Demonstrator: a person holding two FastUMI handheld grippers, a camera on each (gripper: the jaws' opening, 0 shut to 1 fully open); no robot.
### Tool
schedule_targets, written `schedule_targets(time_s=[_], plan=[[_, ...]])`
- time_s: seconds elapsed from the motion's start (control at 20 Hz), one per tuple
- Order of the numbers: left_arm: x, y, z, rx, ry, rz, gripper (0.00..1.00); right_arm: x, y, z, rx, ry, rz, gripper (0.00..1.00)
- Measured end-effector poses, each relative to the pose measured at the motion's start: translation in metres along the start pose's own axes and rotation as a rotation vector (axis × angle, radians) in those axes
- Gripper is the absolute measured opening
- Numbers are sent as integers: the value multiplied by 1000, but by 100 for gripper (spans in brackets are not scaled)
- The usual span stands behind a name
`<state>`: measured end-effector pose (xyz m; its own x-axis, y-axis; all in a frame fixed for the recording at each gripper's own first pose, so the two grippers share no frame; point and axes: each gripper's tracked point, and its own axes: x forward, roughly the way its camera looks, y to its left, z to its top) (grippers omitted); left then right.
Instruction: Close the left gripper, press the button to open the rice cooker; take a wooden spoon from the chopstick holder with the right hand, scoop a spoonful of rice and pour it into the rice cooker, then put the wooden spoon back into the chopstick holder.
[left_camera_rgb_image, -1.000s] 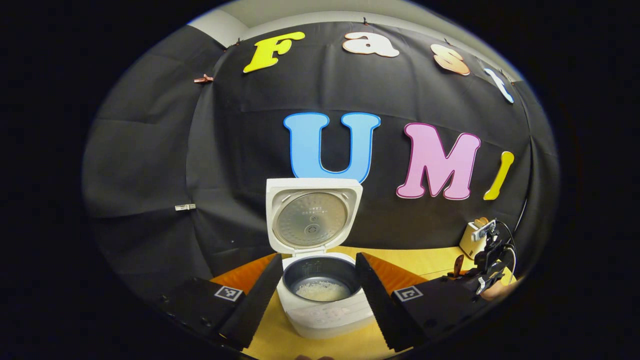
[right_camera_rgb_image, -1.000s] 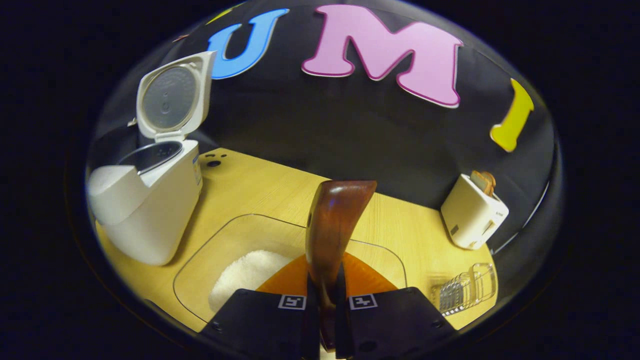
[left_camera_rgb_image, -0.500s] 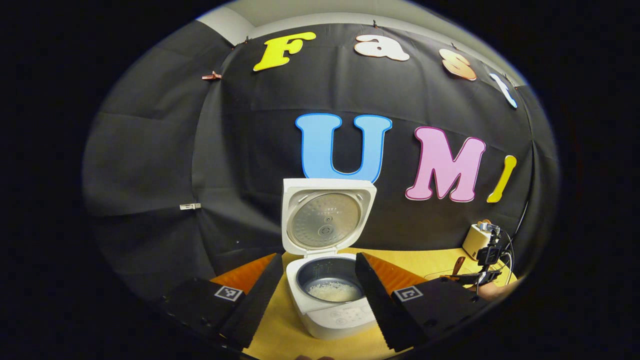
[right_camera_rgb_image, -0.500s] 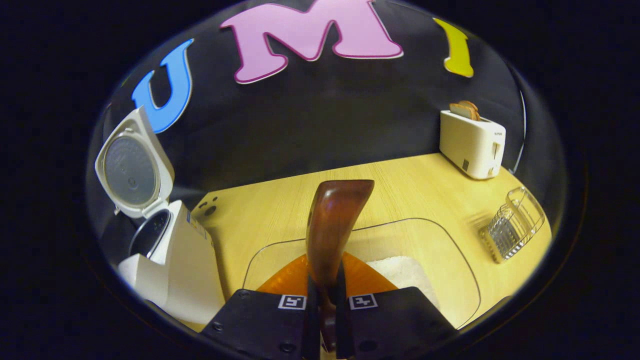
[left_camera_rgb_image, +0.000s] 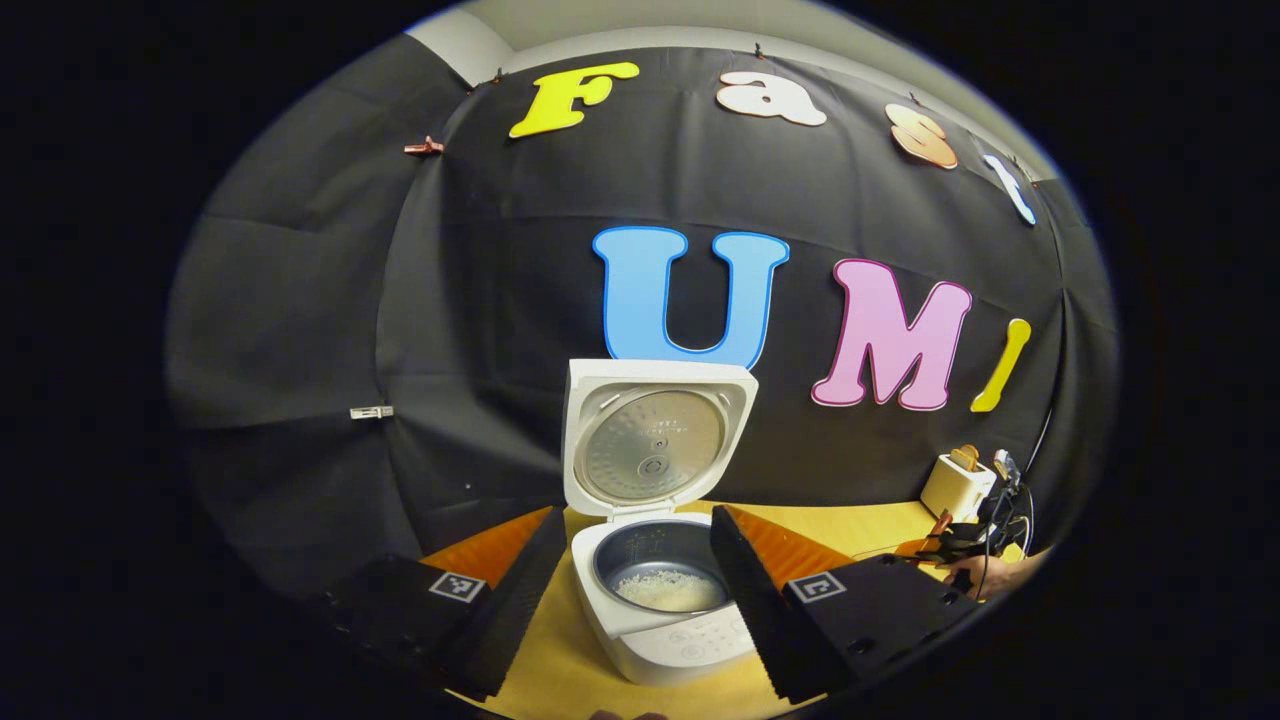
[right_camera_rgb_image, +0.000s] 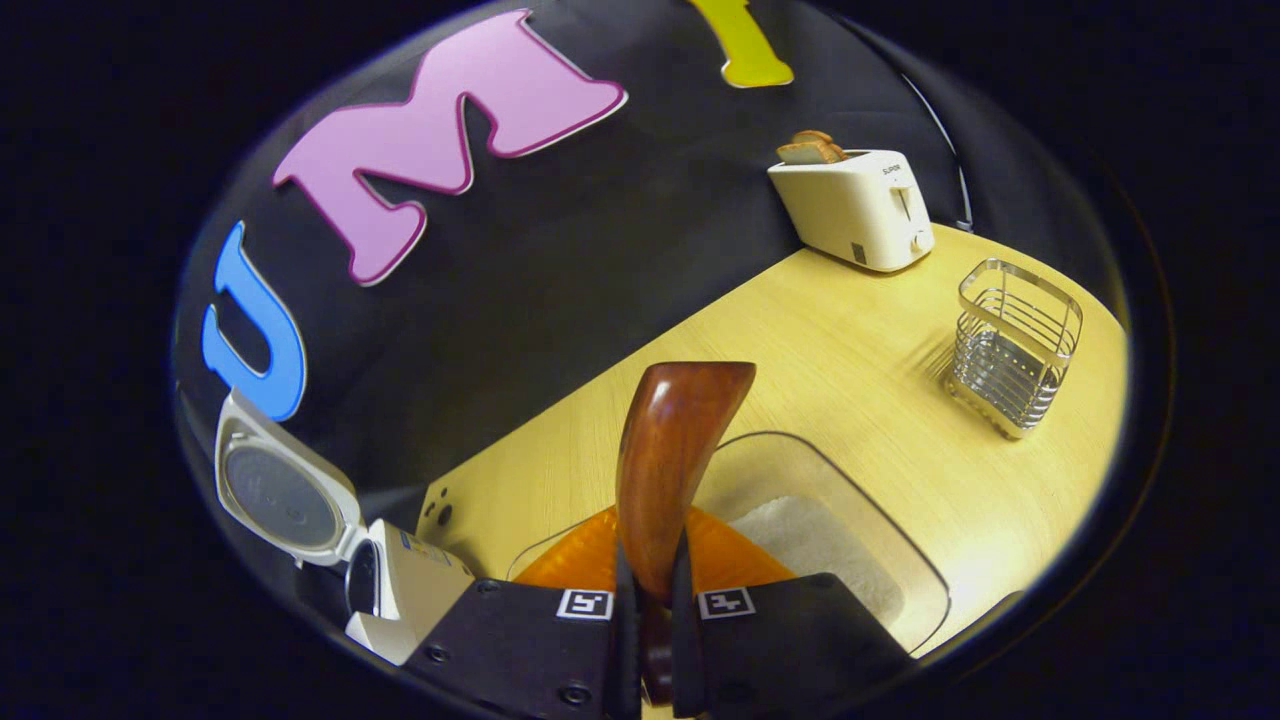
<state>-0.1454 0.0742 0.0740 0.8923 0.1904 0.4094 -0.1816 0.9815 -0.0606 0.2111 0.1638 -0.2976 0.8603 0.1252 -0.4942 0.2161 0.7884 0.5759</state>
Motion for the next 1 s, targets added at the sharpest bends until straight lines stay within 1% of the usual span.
schedule_targets(time_s=[0.2,0.35,0.55,0.75,1.0], plan=[[1,-3,1,-9,-6,-8,94,-11,-3,29,105,-26,13,16],[0,-5,3,-19,-11,-15,94,-27,8,47,120,-37,49,16],[-6,-8,-1,-42,-12,-24,95,-46,39,74,114,-54,97,16],[-15,-6,-2,-49,-23,-19,95,-59,97,88,73,-56,180,16],[-31,0,0,-33,-45,2,95,-74,193,85,70,-31,316,16]])
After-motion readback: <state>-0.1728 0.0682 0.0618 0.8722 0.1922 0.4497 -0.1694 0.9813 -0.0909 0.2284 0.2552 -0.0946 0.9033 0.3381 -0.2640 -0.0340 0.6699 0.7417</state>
